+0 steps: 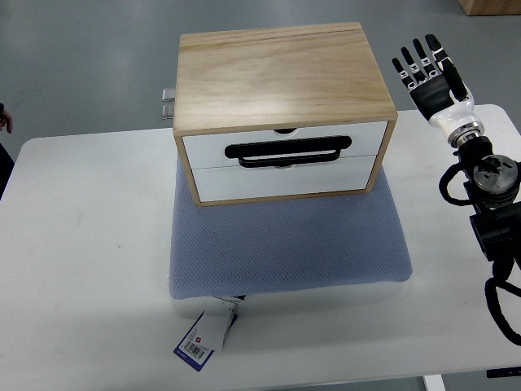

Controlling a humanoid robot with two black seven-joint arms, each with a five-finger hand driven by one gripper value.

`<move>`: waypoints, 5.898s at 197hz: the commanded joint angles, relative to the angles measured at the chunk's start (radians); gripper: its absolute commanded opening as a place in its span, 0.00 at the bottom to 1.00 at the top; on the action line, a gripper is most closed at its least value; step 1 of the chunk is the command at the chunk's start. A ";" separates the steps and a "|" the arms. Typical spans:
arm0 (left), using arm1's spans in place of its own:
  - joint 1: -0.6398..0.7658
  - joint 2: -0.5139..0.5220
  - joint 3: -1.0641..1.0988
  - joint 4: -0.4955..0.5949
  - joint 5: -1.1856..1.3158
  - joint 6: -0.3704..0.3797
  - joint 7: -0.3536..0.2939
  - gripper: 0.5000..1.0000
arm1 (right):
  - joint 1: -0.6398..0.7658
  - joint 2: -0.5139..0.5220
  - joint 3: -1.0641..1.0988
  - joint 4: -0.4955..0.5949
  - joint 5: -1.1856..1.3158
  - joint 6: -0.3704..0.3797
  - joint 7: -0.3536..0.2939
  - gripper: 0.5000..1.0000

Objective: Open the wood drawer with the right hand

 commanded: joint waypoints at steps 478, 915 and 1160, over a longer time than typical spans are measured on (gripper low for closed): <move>0.000 0.000 0.001 -0.014 0.005 -0.011 0.000 1.00 | 1.101 -0.280 -1.769 0.902 -0.213 -0.265 -0.579 0.88; 0.000 0.000 -0.001 -0.004 0.002 -0.010 0.000 1.00 | 1.152 -0.578 -1.634 1.132 -0.083 0.078 -0.579 0.88; 0.000 0.000 0.001 -0.009 0.003 0.003 0.000 1.00 | 0.017 -0.072 0.006 0.020 0.045 0.086 0.053 0.89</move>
